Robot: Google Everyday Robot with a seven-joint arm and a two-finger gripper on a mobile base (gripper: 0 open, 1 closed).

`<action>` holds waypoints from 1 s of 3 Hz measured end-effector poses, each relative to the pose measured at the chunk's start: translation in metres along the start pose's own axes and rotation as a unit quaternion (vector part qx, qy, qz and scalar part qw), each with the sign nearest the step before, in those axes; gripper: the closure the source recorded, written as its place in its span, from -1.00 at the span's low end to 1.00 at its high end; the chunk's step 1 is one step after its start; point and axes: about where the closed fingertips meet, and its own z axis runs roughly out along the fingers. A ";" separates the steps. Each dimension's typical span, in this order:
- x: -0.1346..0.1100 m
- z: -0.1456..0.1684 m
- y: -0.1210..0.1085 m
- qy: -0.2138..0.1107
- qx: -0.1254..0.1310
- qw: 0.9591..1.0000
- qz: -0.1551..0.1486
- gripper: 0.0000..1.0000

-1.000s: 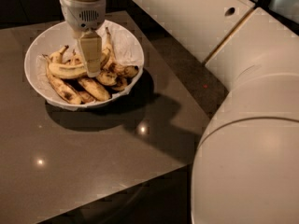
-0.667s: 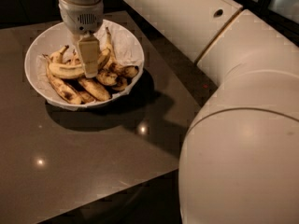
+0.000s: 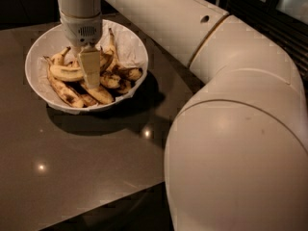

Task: Pick banana from white bowl

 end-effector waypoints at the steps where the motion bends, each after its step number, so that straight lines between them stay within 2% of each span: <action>1: 0.005 0.010 0.001 0.001 -0.006 1.000 0.001 -0.09; 3: 0.003 0.008 -0.004 -0.002 0.001 1.000 0.001 0.84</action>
Offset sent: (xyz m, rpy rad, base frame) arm 0.0020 -0.0027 -0.0093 -0.0071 0.0088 -0.0003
